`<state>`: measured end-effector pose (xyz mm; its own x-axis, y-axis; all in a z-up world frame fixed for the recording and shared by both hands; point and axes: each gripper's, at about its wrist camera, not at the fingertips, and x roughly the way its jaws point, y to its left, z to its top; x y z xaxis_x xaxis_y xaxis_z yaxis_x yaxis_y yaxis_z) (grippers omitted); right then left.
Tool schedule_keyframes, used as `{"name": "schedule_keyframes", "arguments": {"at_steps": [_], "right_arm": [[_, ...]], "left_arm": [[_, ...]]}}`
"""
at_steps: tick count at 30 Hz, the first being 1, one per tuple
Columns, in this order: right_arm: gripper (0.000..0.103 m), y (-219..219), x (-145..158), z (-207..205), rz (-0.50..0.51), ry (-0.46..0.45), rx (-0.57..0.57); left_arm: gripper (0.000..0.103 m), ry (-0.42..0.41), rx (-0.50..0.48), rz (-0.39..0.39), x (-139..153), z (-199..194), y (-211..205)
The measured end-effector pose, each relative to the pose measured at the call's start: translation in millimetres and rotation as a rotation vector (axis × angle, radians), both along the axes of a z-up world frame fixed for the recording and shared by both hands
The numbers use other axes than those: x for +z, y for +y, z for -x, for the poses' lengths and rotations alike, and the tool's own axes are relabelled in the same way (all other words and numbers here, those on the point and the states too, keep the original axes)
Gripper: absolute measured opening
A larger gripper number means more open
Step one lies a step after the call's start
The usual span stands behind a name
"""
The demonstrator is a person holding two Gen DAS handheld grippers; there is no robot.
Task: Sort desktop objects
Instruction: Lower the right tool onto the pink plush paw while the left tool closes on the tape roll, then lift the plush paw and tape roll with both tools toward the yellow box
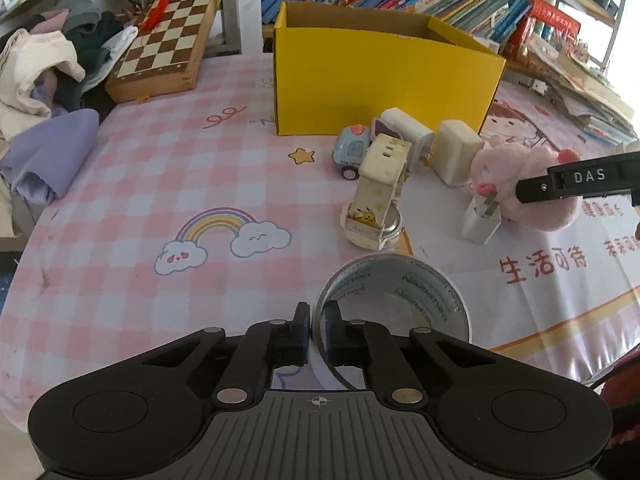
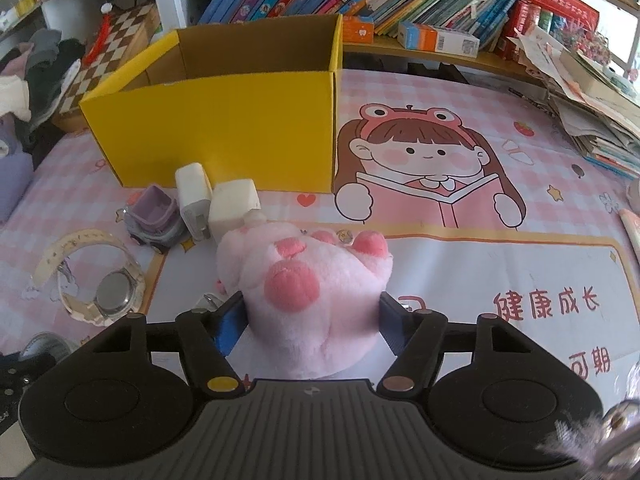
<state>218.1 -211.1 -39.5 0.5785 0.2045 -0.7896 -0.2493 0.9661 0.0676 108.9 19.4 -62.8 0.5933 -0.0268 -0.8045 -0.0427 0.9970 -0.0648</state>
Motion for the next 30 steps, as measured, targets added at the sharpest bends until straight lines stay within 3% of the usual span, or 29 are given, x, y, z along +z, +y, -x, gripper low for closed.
{"name": "schedule_keyframes", "arguments": {"at_steps": [16,30], "right_arm": [[0.063,-2,23,43,-0.025,-0.072,-0.033],[0.064,15,43,76,-0.027,-0.144,0.061]], "left_arm": [[0.006,-0.104,-0.008,0.079,27,12,21],[0.006,-0.191,-0.070,0.088,52,18,28]]}}
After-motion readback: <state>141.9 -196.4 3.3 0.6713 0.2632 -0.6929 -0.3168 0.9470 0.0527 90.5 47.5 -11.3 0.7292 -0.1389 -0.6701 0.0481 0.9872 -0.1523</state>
